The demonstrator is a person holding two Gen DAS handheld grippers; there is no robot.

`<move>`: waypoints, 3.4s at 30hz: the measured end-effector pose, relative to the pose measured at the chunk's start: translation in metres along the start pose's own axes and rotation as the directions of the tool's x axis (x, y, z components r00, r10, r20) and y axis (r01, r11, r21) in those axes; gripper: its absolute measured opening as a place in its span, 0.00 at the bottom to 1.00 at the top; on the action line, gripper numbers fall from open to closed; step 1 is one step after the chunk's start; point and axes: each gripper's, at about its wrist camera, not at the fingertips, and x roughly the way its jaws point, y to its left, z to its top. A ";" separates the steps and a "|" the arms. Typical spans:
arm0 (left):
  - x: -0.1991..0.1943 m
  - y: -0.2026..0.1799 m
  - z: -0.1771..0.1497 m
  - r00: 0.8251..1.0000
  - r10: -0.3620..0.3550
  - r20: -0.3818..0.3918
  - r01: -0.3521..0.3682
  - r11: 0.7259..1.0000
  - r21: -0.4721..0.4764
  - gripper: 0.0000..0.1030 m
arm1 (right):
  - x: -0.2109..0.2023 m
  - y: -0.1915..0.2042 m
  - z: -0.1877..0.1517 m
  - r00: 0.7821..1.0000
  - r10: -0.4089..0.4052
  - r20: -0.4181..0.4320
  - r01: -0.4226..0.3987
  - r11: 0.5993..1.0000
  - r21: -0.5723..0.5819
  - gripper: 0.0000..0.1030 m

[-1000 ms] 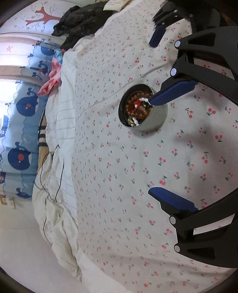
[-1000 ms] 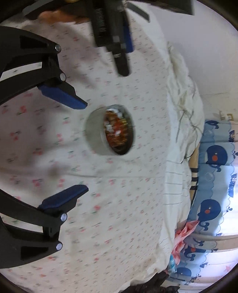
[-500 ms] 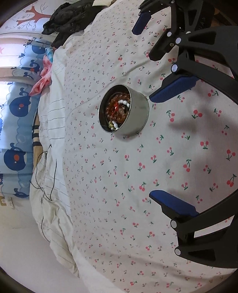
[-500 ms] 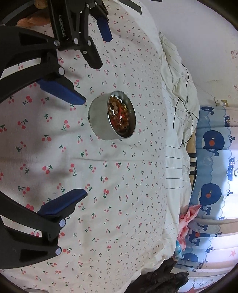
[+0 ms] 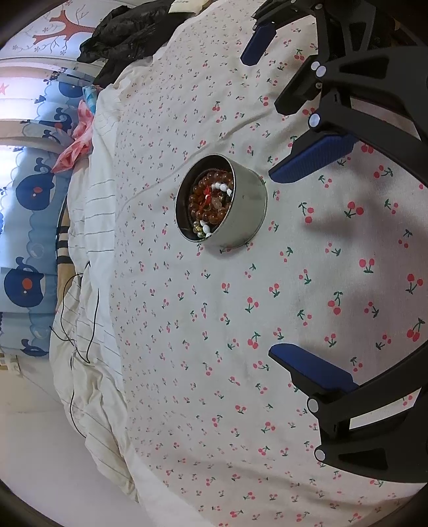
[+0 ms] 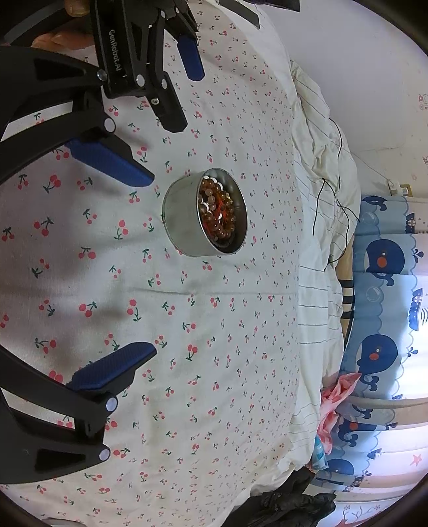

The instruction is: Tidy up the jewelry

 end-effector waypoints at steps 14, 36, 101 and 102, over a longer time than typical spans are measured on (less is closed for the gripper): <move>0.002 0.001 0.000 1.000 0.002 -0.008 -0.002 1.000 -0.005 0.93 | 0.000 0.002 -0.001 1.000 -0.001 -0.001 0.001 1.000 0.000 0.89; 0.006 0.004 -0.002 0.999 0.022 -0.039 -0.022 1.000 -0.005 0.93 | 0.005 0.004 -0.003 1.000 -0.003 -0.013 0.003 1.000 -0.011 0.90; 0.018 0.007 -0.001 0.992 0.052 -0.119 -0.055 0.998 -0.028 0.93 | 0.009 0.005 -0.006 1.000 0.001 -0.023 -0.001 1.000 -0.016 0.92; 0.018 0.007 -0.001 0.992 0.055 -0.118 -0.058 0.998 -0.026 0.93 | 0.009 0.005 -0.005 1.000 0.001 -0.023 -0.001 1.000 -0.017 0.92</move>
